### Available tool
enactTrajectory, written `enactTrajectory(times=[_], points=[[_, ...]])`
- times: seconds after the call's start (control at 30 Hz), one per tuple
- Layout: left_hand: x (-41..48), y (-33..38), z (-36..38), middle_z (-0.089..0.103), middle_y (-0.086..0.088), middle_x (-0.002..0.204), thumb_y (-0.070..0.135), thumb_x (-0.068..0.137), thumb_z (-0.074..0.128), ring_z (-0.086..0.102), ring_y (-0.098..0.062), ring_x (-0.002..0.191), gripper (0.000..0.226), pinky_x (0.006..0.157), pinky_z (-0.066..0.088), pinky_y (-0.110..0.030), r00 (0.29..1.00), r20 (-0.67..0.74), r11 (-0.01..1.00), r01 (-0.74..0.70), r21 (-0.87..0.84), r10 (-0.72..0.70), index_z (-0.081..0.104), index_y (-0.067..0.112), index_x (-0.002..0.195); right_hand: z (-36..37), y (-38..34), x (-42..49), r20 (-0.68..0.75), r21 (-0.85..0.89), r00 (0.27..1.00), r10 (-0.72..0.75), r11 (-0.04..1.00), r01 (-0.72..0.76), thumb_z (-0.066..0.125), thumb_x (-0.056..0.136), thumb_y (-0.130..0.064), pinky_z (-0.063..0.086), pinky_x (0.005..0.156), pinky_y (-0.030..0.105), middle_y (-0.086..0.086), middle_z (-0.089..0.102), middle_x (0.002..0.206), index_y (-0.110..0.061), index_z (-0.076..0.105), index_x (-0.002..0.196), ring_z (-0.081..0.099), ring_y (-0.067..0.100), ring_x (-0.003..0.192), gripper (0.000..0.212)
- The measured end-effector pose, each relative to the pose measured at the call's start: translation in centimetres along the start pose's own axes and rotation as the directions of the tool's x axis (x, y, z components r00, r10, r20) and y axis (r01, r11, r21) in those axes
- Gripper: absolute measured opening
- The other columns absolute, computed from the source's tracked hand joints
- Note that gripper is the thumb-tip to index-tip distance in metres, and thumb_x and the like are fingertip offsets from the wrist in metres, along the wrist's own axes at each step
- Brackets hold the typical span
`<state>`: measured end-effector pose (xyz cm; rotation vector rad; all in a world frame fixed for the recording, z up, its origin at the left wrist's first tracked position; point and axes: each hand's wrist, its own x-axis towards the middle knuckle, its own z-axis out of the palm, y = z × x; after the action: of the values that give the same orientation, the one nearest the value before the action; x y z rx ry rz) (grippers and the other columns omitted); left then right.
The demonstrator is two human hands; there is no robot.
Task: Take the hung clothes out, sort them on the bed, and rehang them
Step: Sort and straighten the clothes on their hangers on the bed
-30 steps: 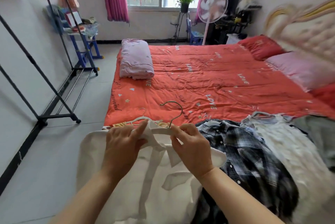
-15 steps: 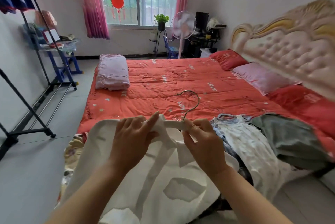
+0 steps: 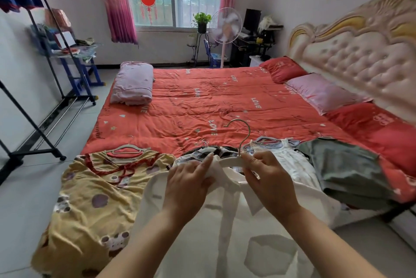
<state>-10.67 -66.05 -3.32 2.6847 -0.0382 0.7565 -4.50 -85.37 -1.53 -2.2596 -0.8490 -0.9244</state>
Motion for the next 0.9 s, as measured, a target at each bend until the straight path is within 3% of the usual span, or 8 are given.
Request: enactTrajectory(times=[0.13, 0.37, 0.5, 0.57, 0.73, 0.9], points=[[0.7, 0.5, 3.2, 0.066, 0.006, 0.088, 0.037, 0.075, 0.042, 0.065, -0.022, 0.076, 0.056, 0.076, 0.028, -0.027, 0.998, 0.056, 0.999, 0.037, 0.016, -0.038, 0.05, 0.028, 0.129, 1.5, 3.2, -0.1, 0.037, 0.0, 0.999, 0.0, 1.0, 0.0, 0.053, 0.084, -0.032, 0.048, 0.045, 0.023, -0.001, 0.057, 0.081, -0.021, 0.069, 0.109, 0.061, 0.018, 0.061, 0.032], [4.4, -2.3, 9.6, 0.066, 0.004, 0.098, 0.029, 0.074, 0.056, 0.064, -0.023, 0.087, 0.061, 0.083, 0.024, -0.03, 0.983, 0.152, 0.994, 0.105, -0.02, -0.101, 0.05, 0.025, 0.134, 7.0, 8.8, 2.1, 0.118, -0.003, 0.993, 0.011, 1.0, -0.011, 0.05, 0.085, -0.033, 0.051, 0.045, 0.028, 0.0, 0.058, 0.079, -0.02, 0.07, 0.109, 0.062, 0.02, 0.066, 0.034], [8.4, -4.5, 12.4, 0.049, 0.01, 0.127, 0.033, 0.094, 0.041, 0.043, -0.014, 0.121, 0.057, 0.1, 0.013, -0.027, 0.95, 0.255, 0.983, 0.185, 0.016, -0.182, 0.019, 0.036, 0.146, 11.7, 12.3, 4.4, 0.183, 0.008, 0.982, 0.036, 0.999, -0.038, 0.051, 0.084, -0.03, 0.048, 0.046, 0.024, -0.001, 0.057, 0.08, -0.024, 0.066, 0.111, 0.059, 0.016, 0.067, 0.032], [10.2, -6.1, 14.0, 0.041, 0.013, 0.135, 0.034, 0.097, 0.04, 0.035, -0.01, 0.127, 0.059, 0.103, 0.008, -0.026, 0.928, 0.294, 0.973, 0.231, 0.029, -0.229, 0.009, 0.04, 0.146, 14.1, 13.7, 5.7, 0.206, 0.01, 0.977, 0.054, 0.998, -0.057, 0.054, 0.082, -0.029, 0.047, 0.046, 0.023, -0.001, 0.057, 0.08, -0.024, 0.068, 0.109, 0.058, 0.014, 0.067, 0.03], [14.5, -9.8, 17.1, 0.04, 0.013, 0.136, 0.036, 0.096, 0.035, 0.034, -0.011, 0.127, 0.056, 0.1, 0.01, -0.027, 0.89, 0.347, 0.954, 0.297, 0.048, -0.295, 0.01, 0.041, 0.146, 20.2, 16.4, 8.3, 0.25, 0.017, 0.965, 0.078, 0.996, -0.085, 0.077, 0.071, -0.009, 0.045, 0.049, 0.02, 0.0, 0.058, 0.078, -0.021, 0.071, 0.106, 0.052, 0.011, 0.072, 0.038], [16.9, -13.0, 20.0, 0.046, 0.009, 0.131, 0.042, 0.079, 0.02, 0.037, -0.014, 0.126, 0.068, 0.096, 0.012, -0.029, 0.854, 0.389, 0.932, 0.359, 0.039, -0.345, 0.016, 0.039, 0.146, 26.0, 19.0, 10.0, 0.309, 0.082, 0.948, 0.07, 0.992, -0.1, 0.067, 0.074, -0.013, 0.045, 0.048, 0.022, 0.001, 0.055, 0.074, -0.023, 0.069, 0.108, 0.051, 0.014, 0.069, 0.035]])
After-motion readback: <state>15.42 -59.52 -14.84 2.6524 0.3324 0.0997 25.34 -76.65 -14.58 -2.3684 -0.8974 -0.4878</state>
